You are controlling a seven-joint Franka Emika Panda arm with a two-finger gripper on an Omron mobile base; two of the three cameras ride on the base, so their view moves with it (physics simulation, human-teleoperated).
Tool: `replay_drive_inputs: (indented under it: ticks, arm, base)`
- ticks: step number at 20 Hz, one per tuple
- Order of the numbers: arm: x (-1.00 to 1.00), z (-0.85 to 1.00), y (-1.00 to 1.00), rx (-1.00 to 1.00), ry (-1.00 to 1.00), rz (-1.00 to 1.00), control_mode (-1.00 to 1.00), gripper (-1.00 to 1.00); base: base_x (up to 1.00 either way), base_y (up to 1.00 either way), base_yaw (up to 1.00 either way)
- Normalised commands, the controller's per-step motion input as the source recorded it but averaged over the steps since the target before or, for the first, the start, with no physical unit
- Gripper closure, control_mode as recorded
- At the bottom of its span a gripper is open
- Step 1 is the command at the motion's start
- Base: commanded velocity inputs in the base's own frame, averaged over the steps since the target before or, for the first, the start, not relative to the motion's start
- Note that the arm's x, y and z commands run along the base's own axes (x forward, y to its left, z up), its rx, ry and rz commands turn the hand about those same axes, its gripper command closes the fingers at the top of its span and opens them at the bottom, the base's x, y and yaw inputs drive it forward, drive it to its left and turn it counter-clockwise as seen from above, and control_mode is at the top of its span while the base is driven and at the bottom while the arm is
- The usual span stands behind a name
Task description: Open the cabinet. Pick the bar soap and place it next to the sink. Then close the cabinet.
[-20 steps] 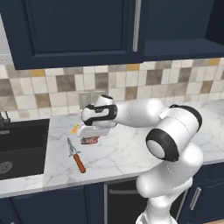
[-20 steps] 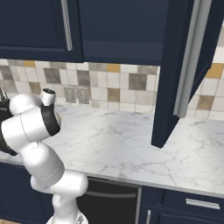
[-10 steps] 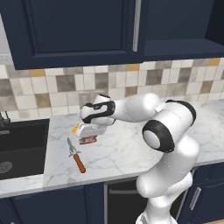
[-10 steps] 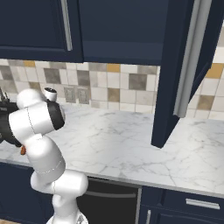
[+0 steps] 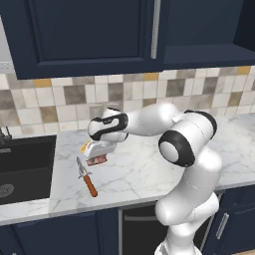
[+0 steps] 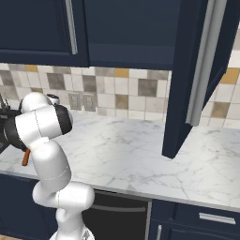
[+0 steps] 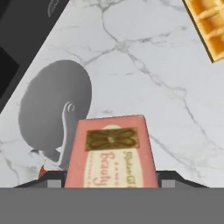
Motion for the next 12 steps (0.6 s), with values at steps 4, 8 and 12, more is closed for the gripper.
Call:
replay_drive_inputs:
  ticks: [4, 8, 12]
  arm:
    - [0.42, -0.15, 0.02, 0.00, 0.00, 0.07, -1.00, 1.00]
    - [0.13, -0.11, 0.09, 0.00, -0.04, 0.06, -1.00, 1.00]
    - [0.00, -0.09, 0.12, 0.00, -0.05, 0.06, -1.00, 1.00]
  base:
    - [0.00, 0.00, 0.00]
    - [0.00, 0.00, 0.00]
    - [0.00, 0.00, 0.00]
